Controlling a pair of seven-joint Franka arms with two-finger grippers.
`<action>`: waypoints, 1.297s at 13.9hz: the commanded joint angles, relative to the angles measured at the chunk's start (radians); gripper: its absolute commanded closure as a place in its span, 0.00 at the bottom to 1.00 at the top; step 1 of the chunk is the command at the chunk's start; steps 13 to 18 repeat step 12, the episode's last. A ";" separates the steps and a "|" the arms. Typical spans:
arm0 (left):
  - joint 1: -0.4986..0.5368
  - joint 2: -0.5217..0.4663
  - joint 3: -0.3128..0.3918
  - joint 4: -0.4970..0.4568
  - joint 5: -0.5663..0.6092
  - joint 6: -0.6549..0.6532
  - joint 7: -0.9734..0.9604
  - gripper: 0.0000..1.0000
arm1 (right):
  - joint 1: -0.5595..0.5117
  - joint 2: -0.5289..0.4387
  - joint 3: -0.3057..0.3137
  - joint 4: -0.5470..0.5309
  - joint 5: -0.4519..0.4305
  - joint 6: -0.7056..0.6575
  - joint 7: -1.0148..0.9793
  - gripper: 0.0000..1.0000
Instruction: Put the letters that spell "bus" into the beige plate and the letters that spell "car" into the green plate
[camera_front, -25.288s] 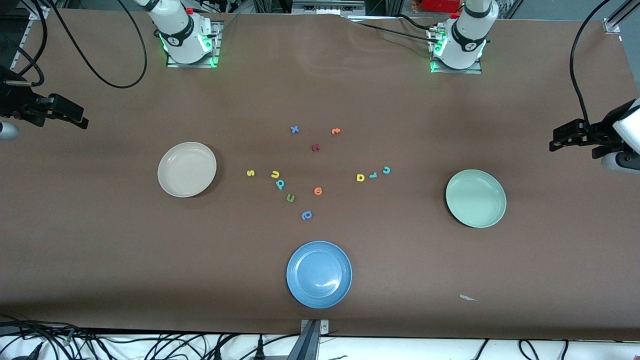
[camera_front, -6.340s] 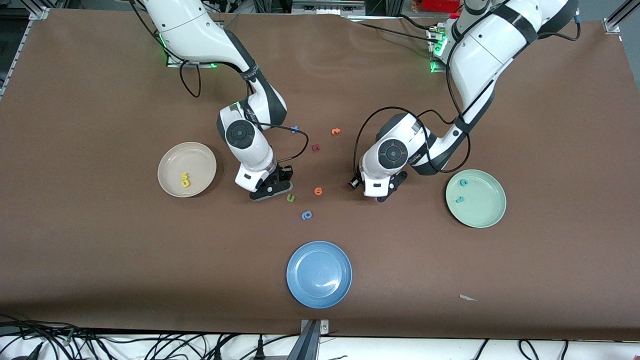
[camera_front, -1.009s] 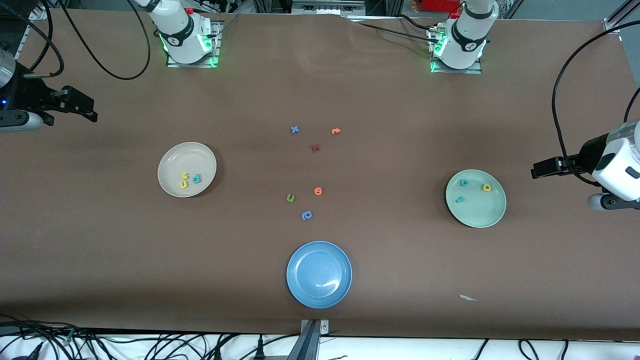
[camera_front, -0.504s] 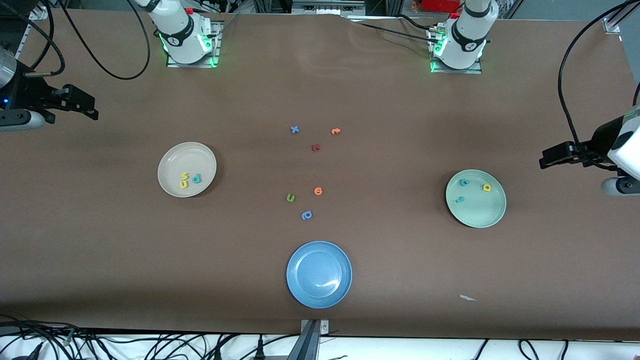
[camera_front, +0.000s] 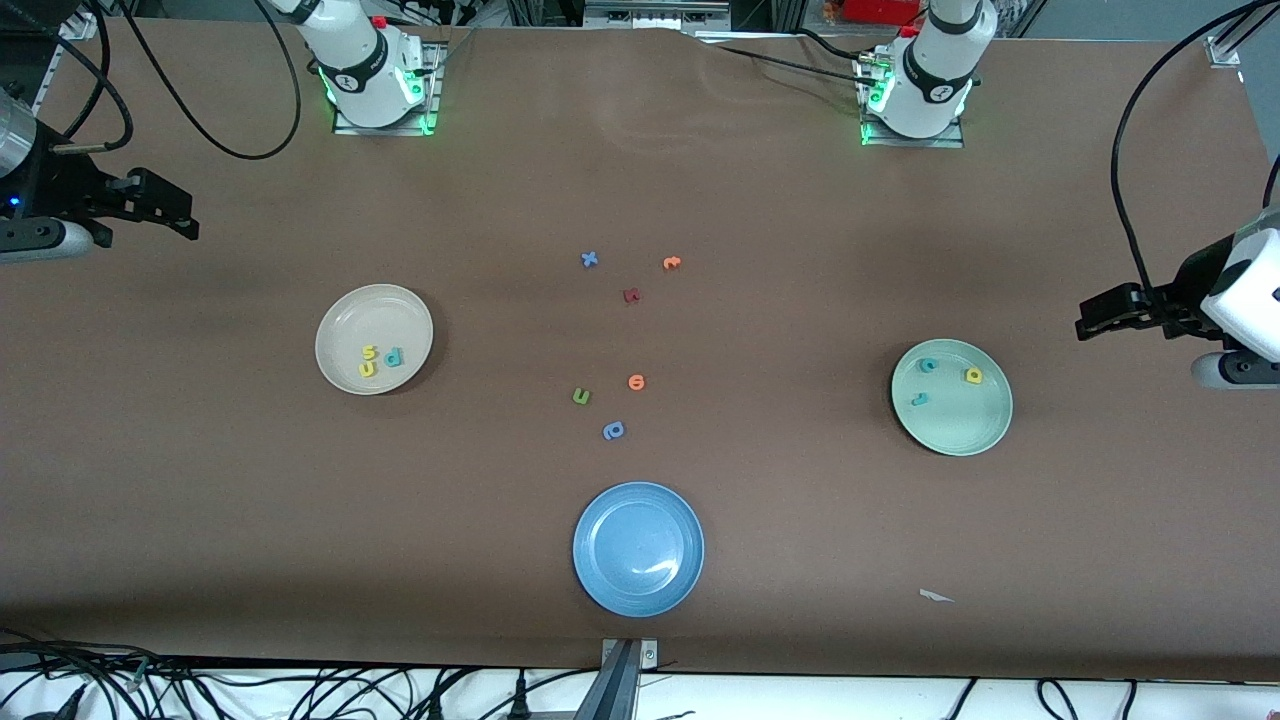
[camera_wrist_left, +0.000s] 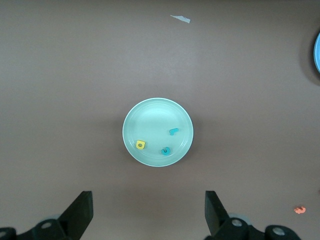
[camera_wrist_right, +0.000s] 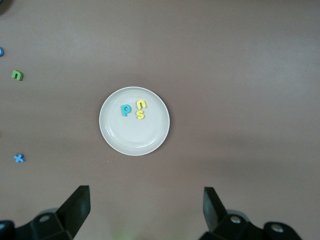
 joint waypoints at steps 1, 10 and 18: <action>-0.007 -0.029 0.017 -0.038 -0.029 0.017 0.036 0.01 | -0.006 -0.020 0.006 -0.010 0.011 0.004 -0.001 0.00; -0.012 -0.029 0.014 -0.027 -0.021 0.015 0.043 0.00 | -0.006 -0.015 0.003 -0.010 0.017 -0.003 -0.013 0.00; -0.012 -0.029 0.014 -0.027 -0.021 0.014 0.045 0.00 | -0.006 -0.017 0.004 -0.010 0.017 -0.002 -0.011 0.00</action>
